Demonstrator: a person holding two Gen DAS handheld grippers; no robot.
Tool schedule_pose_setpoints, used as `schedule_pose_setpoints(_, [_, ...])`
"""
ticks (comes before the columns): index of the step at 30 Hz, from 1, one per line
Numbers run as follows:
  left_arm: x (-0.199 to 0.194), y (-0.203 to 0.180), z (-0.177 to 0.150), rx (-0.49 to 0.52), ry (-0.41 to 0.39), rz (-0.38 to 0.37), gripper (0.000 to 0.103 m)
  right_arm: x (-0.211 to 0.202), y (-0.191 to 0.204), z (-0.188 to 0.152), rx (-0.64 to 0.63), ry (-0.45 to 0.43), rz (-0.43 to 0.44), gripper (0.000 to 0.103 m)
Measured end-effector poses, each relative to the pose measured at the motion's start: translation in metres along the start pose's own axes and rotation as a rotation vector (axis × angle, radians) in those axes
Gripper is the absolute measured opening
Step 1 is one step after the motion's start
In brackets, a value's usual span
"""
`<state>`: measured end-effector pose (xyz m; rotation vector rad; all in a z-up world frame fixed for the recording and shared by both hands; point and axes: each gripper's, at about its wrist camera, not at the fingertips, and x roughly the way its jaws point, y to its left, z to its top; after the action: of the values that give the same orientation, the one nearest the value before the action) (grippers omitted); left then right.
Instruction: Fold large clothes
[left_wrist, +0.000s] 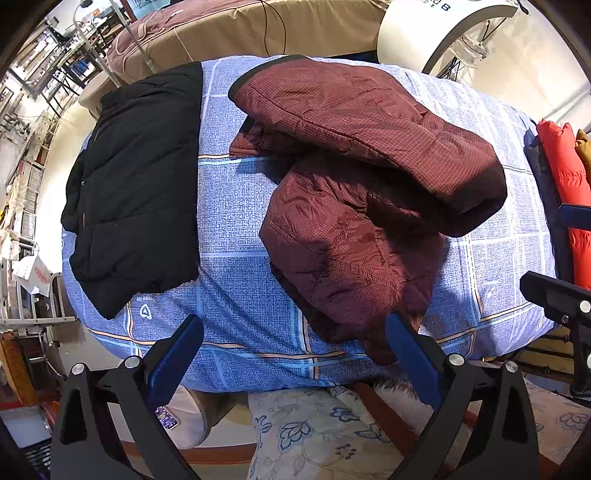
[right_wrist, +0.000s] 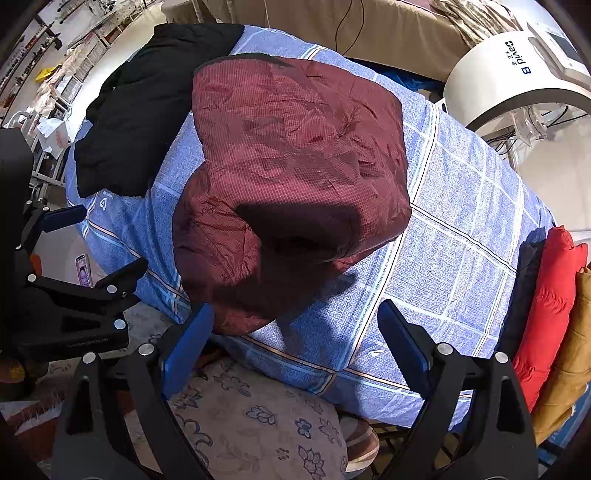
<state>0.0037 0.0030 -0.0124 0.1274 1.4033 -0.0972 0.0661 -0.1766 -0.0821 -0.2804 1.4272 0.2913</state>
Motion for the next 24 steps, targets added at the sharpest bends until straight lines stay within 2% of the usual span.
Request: schedule_pose_setpoints(24, [0.0008, 0.0019, 0.0011, -0.004, 0.002, -0.001, 0.097, 0.0022, 0.0025, 0.0012, -0.005, 0.001, -0.003, 0.089])
